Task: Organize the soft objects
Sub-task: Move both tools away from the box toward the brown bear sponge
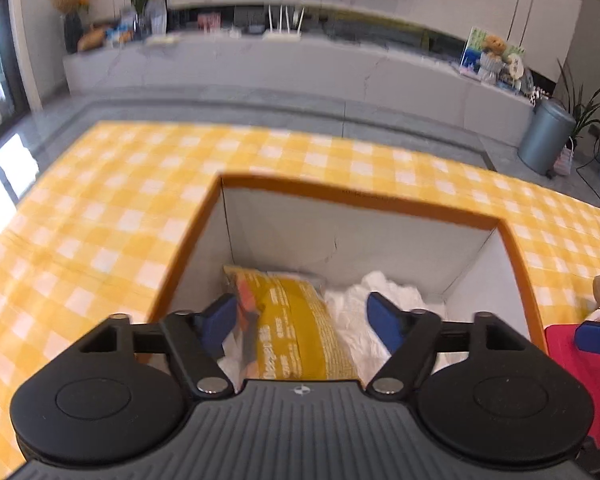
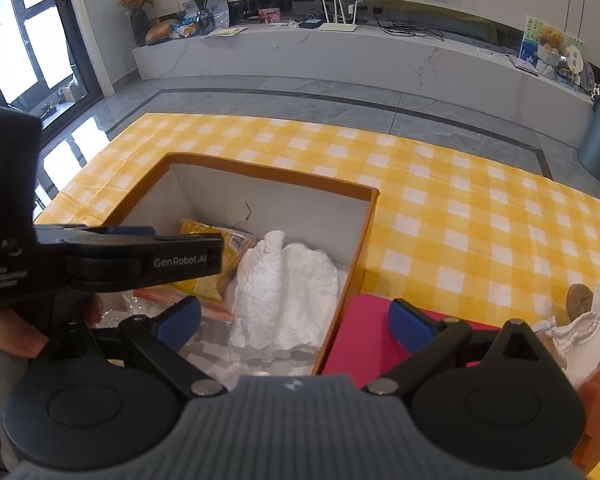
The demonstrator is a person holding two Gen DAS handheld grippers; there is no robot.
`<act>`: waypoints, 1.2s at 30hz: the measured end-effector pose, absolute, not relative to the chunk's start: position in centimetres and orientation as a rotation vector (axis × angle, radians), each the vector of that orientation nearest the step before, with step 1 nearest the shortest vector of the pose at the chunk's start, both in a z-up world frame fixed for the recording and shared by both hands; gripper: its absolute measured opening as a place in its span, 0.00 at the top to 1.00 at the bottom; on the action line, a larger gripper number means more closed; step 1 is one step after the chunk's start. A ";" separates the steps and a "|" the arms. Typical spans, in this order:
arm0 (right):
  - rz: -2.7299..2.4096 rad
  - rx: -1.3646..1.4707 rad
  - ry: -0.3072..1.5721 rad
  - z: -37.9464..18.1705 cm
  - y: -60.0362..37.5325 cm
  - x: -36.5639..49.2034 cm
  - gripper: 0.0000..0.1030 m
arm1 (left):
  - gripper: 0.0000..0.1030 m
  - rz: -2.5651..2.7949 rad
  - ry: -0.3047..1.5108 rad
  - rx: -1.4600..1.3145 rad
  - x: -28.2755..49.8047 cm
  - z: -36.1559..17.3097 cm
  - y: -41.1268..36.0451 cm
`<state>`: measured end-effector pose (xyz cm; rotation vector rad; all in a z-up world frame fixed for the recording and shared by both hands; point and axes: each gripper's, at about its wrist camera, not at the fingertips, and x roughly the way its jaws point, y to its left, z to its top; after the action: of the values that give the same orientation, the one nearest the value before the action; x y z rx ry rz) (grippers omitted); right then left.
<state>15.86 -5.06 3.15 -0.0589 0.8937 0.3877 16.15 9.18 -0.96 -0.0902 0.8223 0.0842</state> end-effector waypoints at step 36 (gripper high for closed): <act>0.251 -0.101 0.669 8.7 -16.3 6.8 0.05 | 0.13 -0.122 0.545 0.036 6.3 7.0 0.3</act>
<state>6.82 -16.35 8.75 -0.1012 0.6691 0.2505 6.30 0.35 6.96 0.0358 0.5454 -0.1222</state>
